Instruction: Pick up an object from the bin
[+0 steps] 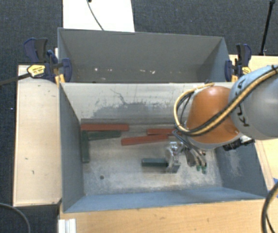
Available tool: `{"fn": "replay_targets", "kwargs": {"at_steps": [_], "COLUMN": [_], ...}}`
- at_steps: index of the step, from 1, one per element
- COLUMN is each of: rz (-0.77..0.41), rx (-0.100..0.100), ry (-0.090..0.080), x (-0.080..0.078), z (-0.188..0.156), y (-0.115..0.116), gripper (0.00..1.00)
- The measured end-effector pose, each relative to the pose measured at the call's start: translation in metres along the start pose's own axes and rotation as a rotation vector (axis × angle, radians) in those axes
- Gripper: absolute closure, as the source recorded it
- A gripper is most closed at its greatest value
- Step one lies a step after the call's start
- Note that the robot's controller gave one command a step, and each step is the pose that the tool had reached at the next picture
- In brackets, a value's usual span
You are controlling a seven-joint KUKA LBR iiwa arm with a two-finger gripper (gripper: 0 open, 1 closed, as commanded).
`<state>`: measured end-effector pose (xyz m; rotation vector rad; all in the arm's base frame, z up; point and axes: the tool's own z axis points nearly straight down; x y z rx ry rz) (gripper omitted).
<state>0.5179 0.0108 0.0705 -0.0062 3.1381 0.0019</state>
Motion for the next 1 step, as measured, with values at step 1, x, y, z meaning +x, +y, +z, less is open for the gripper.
{"fn": "replay_targets", "kwargs": {"at_steps": [1], "rz": [-0.025], "rx": [0.002], "ry": [-0.008], "x": [-0.0141], "z": [-0.1662], "y": [-0.0185], "gripper": [1.00]}}
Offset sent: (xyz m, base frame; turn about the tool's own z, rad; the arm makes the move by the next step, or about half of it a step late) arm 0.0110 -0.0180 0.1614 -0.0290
